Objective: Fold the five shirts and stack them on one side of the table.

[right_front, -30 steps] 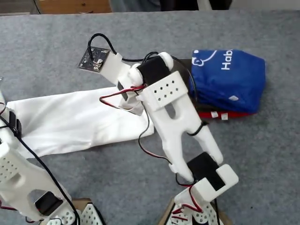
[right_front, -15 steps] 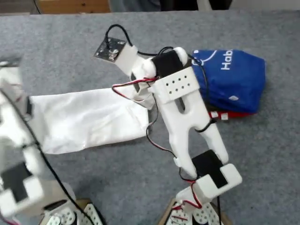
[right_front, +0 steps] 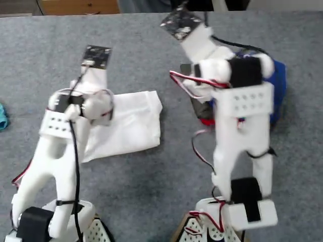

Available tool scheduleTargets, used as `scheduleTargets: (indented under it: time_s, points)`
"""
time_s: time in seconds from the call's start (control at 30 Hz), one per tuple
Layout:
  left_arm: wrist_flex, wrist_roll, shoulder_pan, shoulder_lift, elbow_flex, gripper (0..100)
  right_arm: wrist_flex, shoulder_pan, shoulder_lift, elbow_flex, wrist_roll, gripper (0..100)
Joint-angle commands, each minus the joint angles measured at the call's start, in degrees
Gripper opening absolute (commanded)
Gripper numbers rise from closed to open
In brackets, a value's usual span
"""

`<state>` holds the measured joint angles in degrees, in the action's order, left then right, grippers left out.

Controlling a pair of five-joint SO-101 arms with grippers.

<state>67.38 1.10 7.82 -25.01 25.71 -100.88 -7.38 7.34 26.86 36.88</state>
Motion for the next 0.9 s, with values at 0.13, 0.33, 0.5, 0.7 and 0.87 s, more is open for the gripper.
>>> scheduleTargets:
  time_s: [0.13, 0.33, 0.5, 0.7, 0.87]
  points:
    - [-7.12, 6.24, 15.69, 4.92, -0.75, 3, 0.09, 5.36, 12.18, 2.07, -0.44, 1.5]
    - [-11.78, 8.18, 20.88, 9.49, -0.75, 3, 0.09, 9.23, 14.73, 1.98, -1.67, 1.5]
    - [-14.24, 8.26, 21.49, 12.22, -0.75, 3, 0.09, 9.76, 14.37, 1.89, -4.31, 1.5]
    - [-16.44, 14.77, 18.59, 13.27, -1.19, 9, 1.41, 9.41, 14.37, -4.35, -4.13, 1.5]
    - [-16.26, 28.48, 14.02, 12.92, -4.44, 33, 5.1, 8.44, 14.37, -11.12, -4.13, 1.5]
